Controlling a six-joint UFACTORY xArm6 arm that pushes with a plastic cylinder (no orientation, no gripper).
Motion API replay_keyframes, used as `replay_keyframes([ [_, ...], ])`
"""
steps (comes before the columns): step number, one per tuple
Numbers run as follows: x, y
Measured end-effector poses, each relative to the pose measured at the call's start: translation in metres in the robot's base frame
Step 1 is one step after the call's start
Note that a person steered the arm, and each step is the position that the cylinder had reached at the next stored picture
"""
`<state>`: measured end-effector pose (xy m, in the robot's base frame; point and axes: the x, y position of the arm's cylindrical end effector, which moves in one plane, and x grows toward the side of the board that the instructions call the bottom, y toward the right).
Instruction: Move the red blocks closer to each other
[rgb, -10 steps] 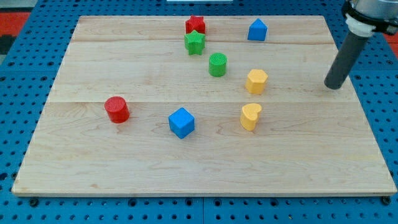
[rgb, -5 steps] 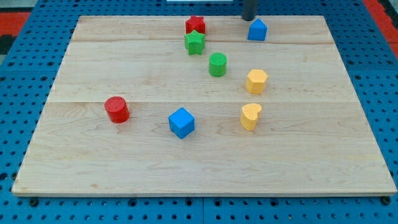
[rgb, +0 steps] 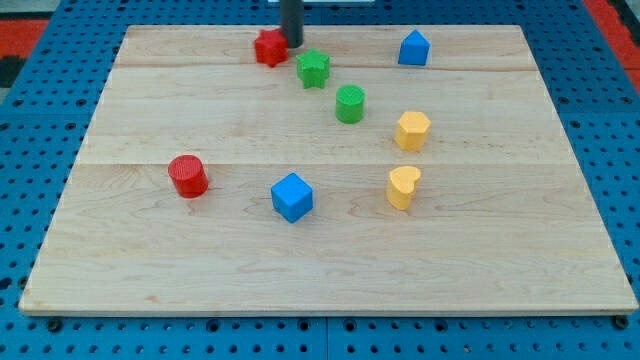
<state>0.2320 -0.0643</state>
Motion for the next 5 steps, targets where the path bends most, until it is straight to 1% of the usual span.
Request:
replay_keyframes([
  [1, 0.001, -0.021],
  [2, 0.0, -0.021],
  [4, -0.015, -0.073],
  [5, 0.015, -0.052],
])
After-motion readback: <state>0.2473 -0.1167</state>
